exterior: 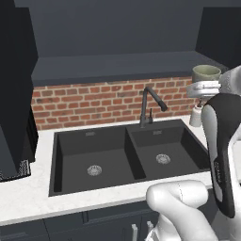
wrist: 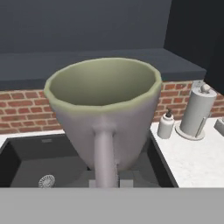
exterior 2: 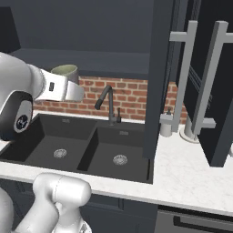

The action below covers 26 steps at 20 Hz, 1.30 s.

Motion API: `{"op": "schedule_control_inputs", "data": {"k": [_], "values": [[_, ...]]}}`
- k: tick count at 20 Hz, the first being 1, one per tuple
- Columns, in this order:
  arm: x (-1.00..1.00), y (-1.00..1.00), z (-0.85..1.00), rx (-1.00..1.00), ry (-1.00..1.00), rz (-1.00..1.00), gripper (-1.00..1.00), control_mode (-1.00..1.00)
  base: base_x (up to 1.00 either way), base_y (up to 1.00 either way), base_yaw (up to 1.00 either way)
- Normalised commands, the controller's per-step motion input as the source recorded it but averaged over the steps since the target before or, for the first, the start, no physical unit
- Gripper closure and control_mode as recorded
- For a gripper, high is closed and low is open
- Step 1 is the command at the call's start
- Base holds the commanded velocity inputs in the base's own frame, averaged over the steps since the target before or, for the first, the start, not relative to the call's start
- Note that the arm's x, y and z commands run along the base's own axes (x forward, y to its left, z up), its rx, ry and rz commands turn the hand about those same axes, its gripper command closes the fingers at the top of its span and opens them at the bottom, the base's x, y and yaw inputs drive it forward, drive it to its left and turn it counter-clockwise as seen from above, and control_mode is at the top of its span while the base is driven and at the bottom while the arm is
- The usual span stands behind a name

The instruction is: Gather all objects into one cabinet and sort the glasses and bowls to opposite sides.

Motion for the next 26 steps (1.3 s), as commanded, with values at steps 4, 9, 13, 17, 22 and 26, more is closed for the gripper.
{"op": "schedule_control_inputs", "data": {"k": [4, 9, 13, 17, 22, 26], "values": [[-0.78, 0.06, 0.0, 0.0, 0.08, 0.0, 1.0, -1.0, 0.0, 0.0, 0.0], [-0.18, 0.12, 0.0, 0.0, 0.1, 0.01, 1.0, -1.0, 0.0, 0.0, 0.0], [0.0, 0.34, -0.02, 0.0, 0.12, 0.01, 1.0, -1.0, 0.0, 0.0, 0.0], [0.0, 0.22, -0.27, 0.06, 0.11, 0.0, 1.0, -1.0, 0.0, 0.0, 0.0], [-0.12, 0.05, -0.44, 0.07, 0.02, 0.0, 1.0, -1.0, 0.0, 0.0, 0.0], [-0.04, 0.0, -0.37, 0.08, -0.03, 0.0, 1.0, -1.0, 0.0, 0.0, 0.0]]}}
